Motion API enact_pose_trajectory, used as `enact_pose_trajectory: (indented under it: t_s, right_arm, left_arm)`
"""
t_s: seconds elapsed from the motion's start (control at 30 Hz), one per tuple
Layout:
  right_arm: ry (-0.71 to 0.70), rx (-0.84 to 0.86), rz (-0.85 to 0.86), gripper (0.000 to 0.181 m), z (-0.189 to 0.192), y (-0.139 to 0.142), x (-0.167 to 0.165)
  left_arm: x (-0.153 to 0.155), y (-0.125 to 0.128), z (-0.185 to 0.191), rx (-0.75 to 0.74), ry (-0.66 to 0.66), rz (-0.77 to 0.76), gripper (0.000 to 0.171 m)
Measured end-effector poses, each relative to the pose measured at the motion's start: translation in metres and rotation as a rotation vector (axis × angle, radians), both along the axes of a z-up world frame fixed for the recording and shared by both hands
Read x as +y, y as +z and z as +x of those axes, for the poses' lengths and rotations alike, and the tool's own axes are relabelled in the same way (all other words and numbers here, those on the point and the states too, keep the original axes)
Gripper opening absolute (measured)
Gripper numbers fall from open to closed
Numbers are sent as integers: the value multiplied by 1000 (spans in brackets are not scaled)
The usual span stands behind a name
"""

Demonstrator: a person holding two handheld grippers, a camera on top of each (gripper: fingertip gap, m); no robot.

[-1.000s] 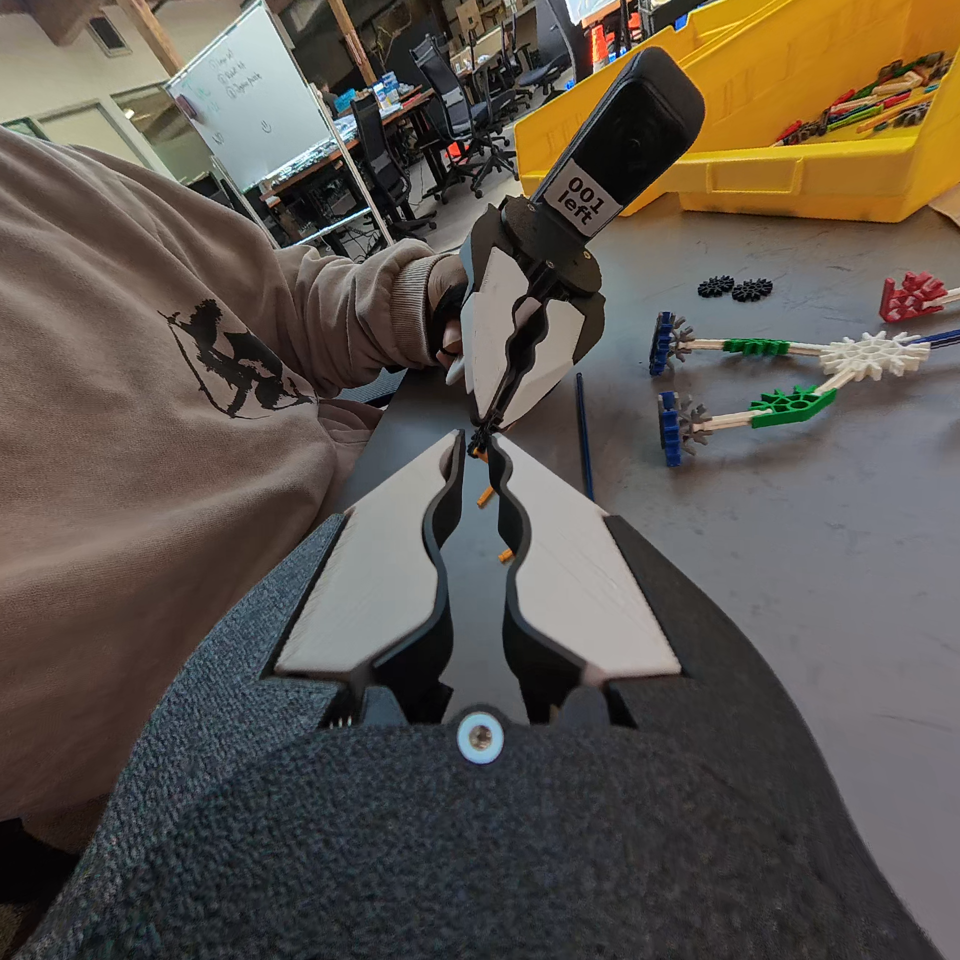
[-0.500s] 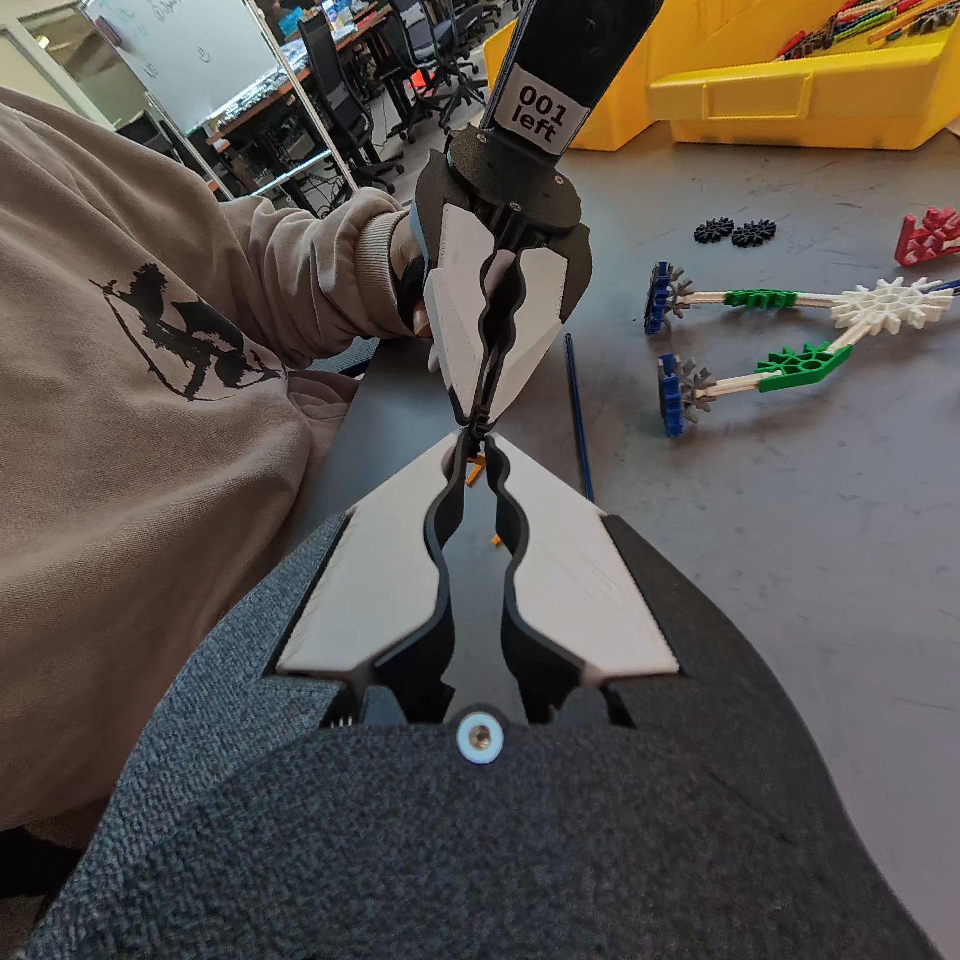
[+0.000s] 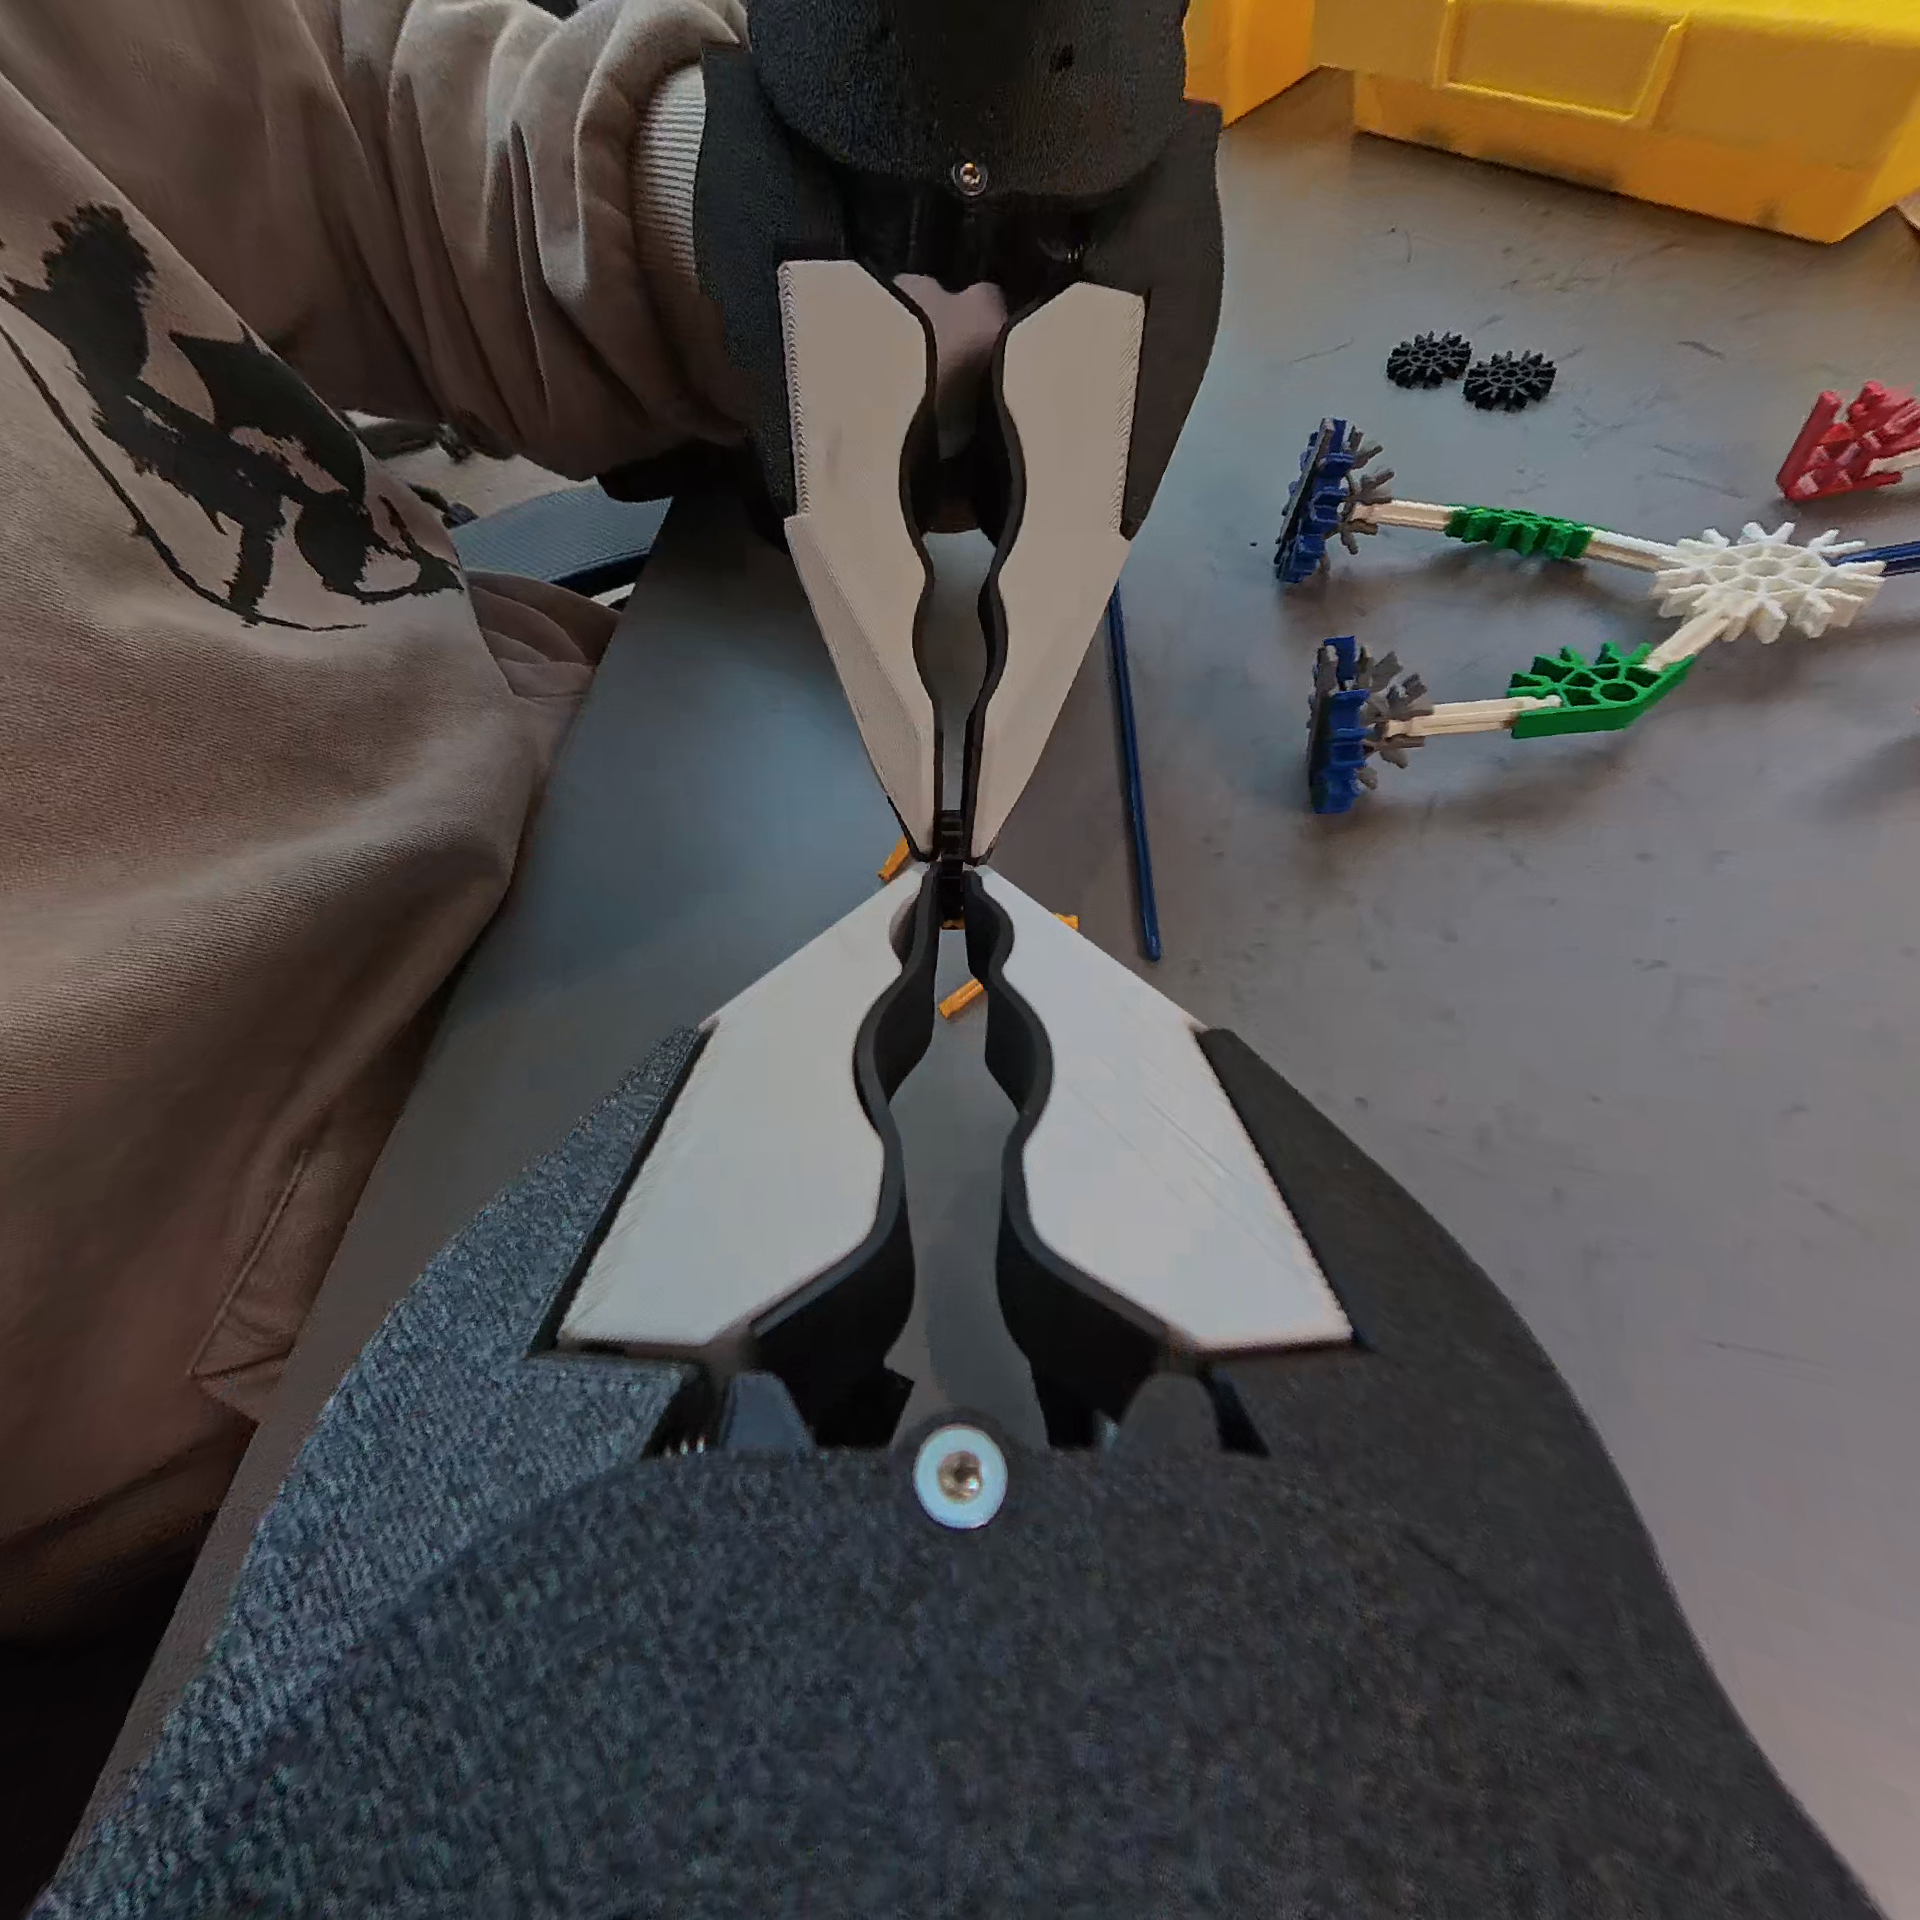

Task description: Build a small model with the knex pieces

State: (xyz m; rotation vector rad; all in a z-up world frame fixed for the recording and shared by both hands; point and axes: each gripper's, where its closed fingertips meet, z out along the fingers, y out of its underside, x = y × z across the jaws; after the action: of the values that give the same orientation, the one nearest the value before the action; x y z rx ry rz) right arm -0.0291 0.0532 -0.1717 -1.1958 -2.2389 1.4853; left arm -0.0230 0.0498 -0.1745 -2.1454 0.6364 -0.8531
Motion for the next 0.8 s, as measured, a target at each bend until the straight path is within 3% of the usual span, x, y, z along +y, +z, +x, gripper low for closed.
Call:
enact_pose_trajectory:
  t_s: [0.13, 0.43, 0.7, 0.8]
  right_arm:
    - [-41, 5, 19, 2, -2, -1, 9]
    - [-70, 29, 19, 3, -6, 2, 11]
    - [-126, 57, -80, 3, -13, 14, 18]
    - [-235, 117, -143, 9, -24, 27, 39]
  left_arm:
    - [10, -2, -2, 25, -16, 60, 2]
    - [12, 4, -6, -108, 29, 83, 2]
    - [16, 17, -16, -167, 108, 148, 2]
    - [19, 26, -26, -264, 138, 131, 2]
